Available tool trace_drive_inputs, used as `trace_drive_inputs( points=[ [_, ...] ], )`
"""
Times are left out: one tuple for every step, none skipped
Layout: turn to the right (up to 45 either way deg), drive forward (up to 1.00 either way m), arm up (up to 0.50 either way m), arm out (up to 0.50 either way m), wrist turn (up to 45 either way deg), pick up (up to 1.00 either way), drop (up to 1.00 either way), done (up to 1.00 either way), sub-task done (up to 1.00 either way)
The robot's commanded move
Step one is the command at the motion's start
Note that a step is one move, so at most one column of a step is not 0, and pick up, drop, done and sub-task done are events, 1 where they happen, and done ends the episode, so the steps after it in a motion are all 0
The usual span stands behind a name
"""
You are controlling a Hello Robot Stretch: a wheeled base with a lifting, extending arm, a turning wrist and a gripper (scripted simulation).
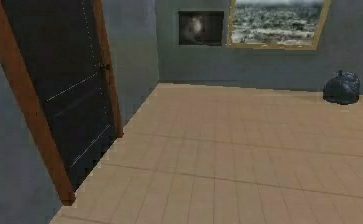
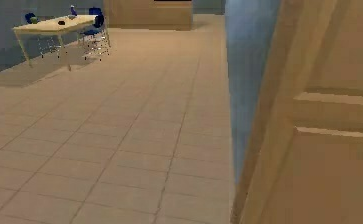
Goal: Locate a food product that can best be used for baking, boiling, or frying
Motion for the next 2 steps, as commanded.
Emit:
trace_drive_inputs(
  points=[
    [45.0,0.0,0.0,0.0,0.0,0.0,0.0,0.0,0.0],
    [21.0,0.0,0.0,0.0,0.0,0.0,0.0,0.0,0.0]
  ],
)
